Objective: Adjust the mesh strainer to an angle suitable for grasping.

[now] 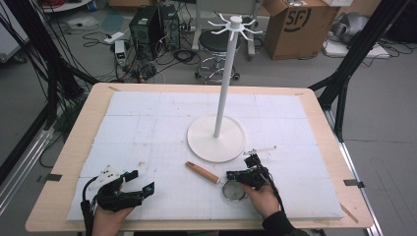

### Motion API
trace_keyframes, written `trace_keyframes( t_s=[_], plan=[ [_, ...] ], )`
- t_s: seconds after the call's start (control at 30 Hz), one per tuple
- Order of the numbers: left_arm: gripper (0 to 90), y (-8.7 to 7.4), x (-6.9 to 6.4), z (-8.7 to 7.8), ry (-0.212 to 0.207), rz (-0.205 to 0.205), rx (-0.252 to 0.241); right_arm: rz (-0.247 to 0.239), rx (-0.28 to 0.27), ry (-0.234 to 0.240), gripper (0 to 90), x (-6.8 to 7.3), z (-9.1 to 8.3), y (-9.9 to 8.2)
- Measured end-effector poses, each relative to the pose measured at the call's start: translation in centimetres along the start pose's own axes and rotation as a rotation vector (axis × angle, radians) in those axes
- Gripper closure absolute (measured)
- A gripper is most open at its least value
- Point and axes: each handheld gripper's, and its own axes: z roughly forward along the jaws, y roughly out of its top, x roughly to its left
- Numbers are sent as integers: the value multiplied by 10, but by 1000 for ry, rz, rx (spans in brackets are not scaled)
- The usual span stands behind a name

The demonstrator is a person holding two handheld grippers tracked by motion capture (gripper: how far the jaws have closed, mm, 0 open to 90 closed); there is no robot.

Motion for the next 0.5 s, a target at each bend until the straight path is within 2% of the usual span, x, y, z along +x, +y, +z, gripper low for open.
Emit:
trace_keyframes(
  t_s=[0.03,0.07,0.1,0.2,0.3,0.5],
  plan=[
    [150,0,0,0,2,3,3,-8,-18,14,885,0,-1,0],
    [150,0,0,0,2,3,3,-16,-54,34,742,1,-4,2],
    [150,0,0,1,2,4,3,-18,-71,48,665,1,-6,3],
    [150,0,0,1,1,0,2,-17,-119,82,525,2,-11,7],
    [150,0,1,1,4,1,7,-15,-122,97,399,4,-13,10],
    [150,0,1,1,6,-2,6,-56,-131,120,399,11,-11,12]
  ],
)
